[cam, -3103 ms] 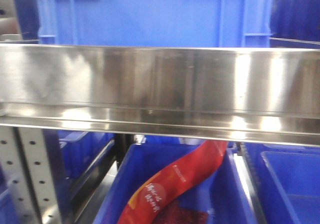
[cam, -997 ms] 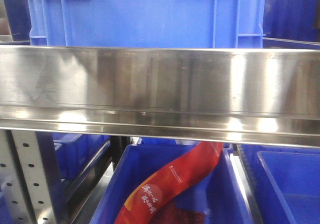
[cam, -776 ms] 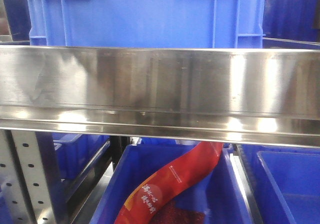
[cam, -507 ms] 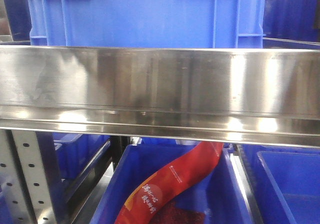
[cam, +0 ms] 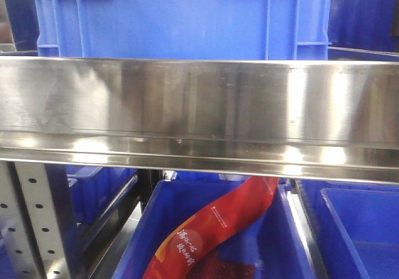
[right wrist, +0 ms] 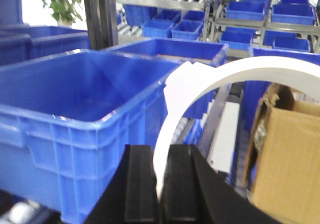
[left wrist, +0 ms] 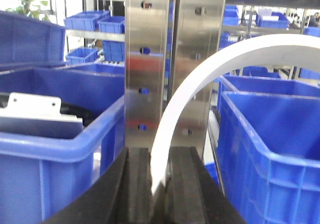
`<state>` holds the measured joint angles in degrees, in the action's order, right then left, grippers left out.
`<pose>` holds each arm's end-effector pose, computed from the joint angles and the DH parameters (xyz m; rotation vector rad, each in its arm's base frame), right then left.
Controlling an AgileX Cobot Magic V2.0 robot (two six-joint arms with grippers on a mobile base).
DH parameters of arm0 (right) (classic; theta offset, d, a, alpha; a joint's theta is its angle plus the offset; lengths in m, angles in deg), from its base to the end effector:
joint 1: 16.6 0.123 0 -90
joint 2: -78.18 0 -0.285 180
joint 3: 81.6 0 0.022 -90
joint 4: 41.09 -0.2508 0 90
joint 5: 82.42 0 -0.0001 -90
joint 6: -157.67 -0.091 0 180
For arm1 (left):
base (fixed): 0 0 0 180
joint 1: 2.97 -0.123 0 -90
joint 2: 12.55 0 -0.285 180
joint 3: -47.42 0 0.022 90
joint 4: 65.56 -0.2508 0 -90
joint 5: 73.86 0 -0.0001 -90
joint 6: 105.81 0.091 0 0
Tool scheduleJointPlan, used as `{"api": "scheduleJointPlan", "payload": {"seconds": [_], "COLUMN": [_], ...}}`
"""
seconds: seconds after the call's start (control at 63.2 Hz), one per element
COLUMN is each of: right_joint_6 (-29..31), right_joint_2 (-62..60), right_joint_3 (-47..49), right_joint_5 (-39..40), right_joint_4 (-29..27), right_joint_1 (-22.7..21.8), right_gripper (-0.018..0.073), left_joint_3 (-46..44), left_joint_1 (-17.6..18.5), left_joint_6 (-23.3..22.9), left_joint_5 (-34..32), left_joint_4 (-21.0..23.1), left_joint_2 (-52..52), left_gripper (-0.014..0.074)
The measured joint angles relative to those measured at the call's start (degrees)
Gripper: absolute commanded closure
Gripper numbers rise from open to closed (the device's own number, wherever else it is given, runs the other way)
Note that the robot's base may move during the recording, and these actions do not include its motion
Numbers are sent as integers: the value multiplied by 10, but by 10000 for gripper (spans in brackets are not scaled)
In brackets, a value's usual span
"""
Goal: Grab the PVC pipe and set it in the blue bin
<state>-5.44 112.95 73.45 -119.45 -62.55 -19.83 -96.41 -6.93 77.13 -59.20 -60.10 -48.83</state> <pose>0.0609 0.0167 0.4235 -0.1147 1.6505 0.1479 0.0935 0.0043 0.3928 -0.0643 1.5179 0.0043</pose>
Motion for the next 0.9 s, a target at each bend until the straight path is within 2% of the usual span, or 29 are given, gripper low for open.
{"api": "scheduleJointPlan", "payload": {"seconds": [0.174,0.348,0.459,0.617,0.744,0.902], "right_joint_6": [0,0,9,31,67,119], "right_joint_2": [0,19,52,107,160,220], "right_joint_3": [0,9,36,88,131,171], "right_joint_5": [34,29,17,5,-15,-34], "right_joint_4": [-11,-23,-54,-91,-137,-198], "right_joint_1": [0,0,0,0,0,0], "right_gripper": [728,728,728,728,728,728], "left_joint_3": [0,-3,-25,-65,-97,-139], "left_joint_1": [0,0,8,53,105,166], "left_joint_6": [0,0,0,0,0,0], "left_joint_5": [-29,-32,-30,-30,-35,-45], "left_joint_4": [8,12,12,13,13,-11], "left_joint_2": [0,-10,-30,-71,-119,-185], "left_gripper": [707,707,707,707,707,707]}}
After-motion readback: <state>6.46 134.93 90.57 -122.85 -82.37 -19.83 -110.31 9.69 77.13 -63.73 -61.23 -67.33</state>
